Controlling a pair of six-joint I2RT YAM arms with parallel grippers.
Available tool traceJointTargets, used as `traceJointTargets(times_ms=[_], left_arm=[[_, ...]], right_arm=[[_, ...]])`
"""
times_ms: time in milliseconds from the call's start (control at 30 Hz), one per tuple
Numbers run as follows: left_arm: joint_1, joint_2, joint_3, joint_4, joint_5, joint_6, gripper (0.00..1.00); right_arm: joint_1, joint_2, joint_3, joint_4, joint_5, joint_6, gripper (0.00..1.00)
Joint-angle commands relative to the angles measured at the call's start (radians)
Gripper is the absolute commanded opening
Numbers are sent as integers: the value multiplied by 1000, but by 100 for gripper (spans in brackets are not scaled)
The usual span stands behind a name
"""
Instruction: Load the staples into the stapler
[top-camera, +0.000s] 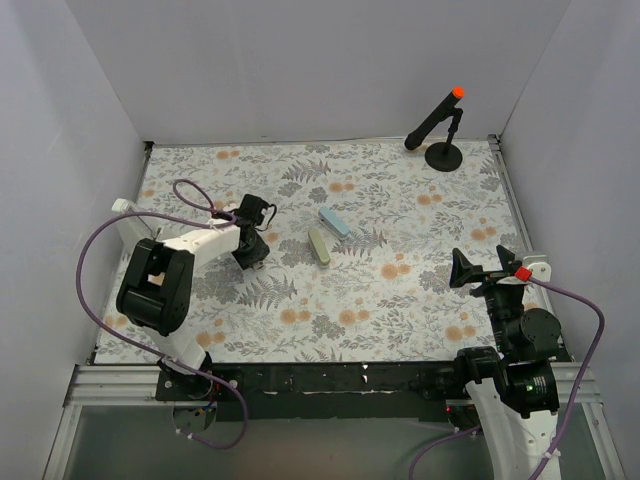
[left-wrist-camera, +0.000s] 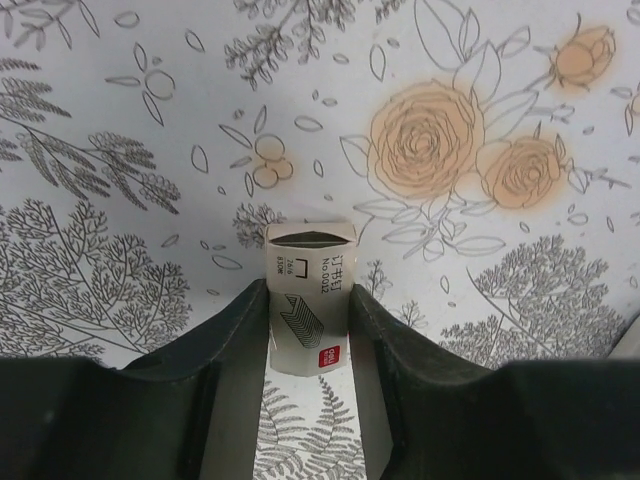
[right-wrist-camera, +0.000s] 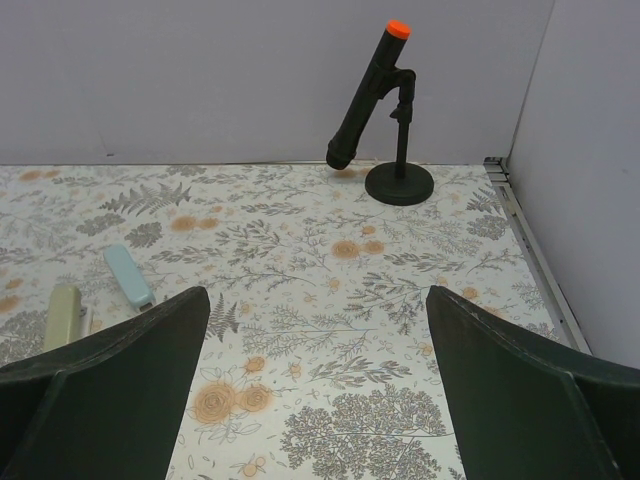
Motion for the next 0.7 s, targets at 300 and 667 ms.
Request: traceJointTargets(times_ms=[300,667], left_arm=[[-204,-187,-131,-29,70,-62,34],[-481,-236,-229,15,50,-412,39]], right_arm=[[6,-27,-2,57,1,-7,98],[6,140,55,-3,-189,51,98]])
